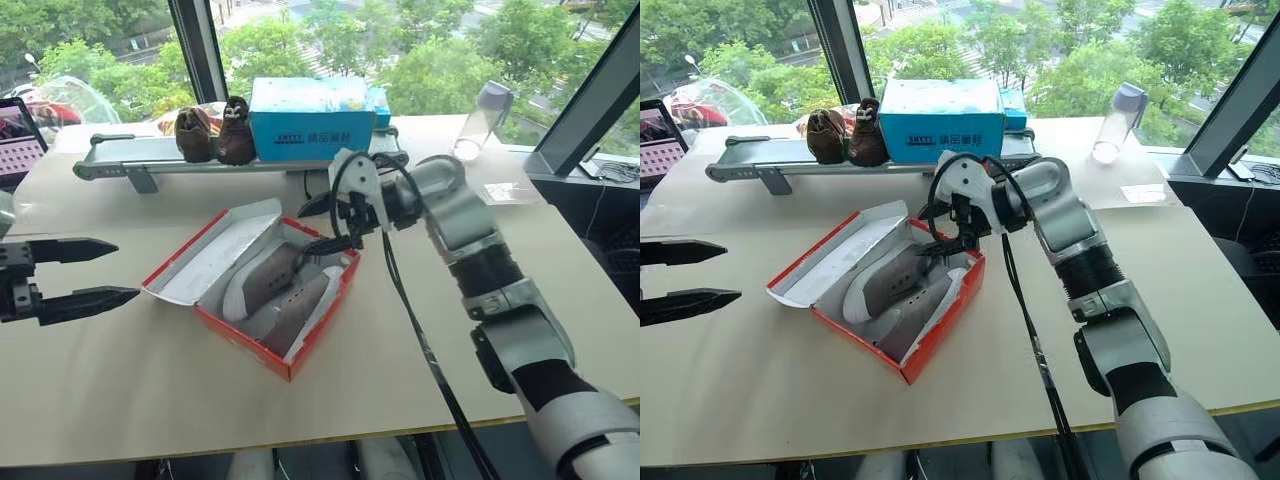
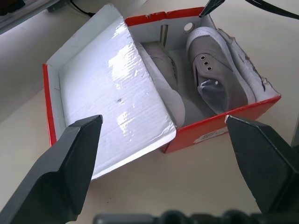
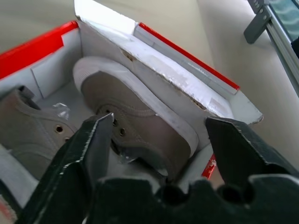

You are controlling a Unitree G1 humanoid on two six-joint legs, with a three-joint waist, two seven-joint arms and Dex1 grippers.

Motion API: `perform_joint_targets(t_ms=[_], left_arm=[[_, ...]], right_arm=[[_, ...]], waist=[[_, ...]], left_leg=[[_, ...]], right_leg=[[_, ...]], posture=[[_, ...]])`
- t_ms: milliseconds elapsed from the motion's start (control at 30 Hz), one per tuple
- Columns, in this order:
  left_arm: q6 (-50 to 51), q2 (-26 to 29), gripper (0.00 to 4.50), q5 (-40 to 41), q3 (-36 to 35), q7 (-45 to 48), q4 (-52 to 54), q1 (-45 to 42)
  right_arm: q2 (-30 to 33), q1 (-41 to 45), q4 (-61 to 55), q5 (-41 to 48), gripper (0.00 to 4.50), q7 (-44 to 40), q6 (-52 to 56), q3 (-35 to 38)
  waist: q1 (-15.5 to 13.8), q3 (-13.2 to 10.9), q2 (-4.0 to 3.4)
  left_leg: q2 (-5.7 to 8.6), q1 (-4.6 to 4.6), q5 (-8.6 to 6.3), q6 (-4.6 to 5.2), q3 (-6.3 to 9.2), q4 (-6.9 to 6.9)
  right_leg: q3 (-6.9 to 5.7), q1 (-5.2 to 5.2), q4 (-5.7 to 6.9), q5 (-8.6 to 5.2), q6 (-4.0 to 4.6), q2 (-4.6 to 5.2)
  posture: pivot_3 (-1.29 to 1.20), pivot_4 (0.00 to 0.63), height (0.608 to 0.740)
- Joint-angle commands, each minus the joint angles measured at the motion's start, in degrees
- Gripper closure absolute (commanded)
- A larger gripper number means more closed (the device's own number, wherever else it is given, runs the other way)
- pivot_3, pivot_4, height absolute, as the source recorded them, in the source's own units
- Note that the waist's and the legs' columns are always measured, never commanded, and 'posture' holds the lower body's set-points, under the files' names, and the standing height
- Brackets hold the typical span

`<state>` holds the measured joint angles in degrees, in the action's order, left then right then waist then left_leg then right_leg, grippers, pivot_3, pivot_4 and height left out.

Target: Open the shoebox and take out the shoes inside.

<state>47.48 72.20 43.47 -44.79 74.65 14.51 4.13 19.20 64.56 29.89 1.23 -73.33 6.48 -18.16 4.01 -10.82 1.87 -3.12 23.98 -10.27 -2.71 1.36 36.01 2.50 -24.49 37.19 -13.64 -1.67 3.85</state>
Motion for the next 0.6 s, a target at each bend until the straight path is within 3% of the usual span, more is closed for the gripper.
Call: perform_joint_targets(t_ms=[33, 333, 600], left_arm=[[-1.06, 0.83, 0.0, -0.46, -0.79, 0.6, 0.51, -1.53], [0.17, -1.03, 0.0, -1.58, -2.81, -0.06, 2.24, -0.35], [3.84, -2.45, 0.0, 0.35, -5.13, -0.26, 4.68, 0.87]], right_arm=[[-0.37, 3.66, 7.36, -6.22, 0.06, 7.91, -13.5, -1.25], [-1.27, 3.47, 12.14, -9.33, 0.06, 9.14, -22.28, -2.08], [-1.59, -0.65, 3.51, -11.55, 0.06, 9.24, -22.16, -4.66]], waist=[[0.02, 0.0, 0.0], [0.06, 0.0, 0.0], [0.03, 0.0, 0.0]], left_leg=[[0.0, 0.0, 0.0, 0.0, -0.01, 0.0], [-0.01, 0.08, 0.0, 0.0, 0.01, -0.02], [-0.07, 0.06, 0.0, 0.0, 0.03, 0.0]], right_leg=[[0.0, -0.01, 0.0, 0.0, 0.0, 0.01], [-0.01, -0.04, -0.01, 0.0, 0.0, 0.0], [-0.03, -0.04, 0.03, 0.0, 0.01, -0.06]], posture=[[0.0, 0.15, 0.74], [0.0, 0.15, 0.74], [0.0, 0.15, 0.74]])
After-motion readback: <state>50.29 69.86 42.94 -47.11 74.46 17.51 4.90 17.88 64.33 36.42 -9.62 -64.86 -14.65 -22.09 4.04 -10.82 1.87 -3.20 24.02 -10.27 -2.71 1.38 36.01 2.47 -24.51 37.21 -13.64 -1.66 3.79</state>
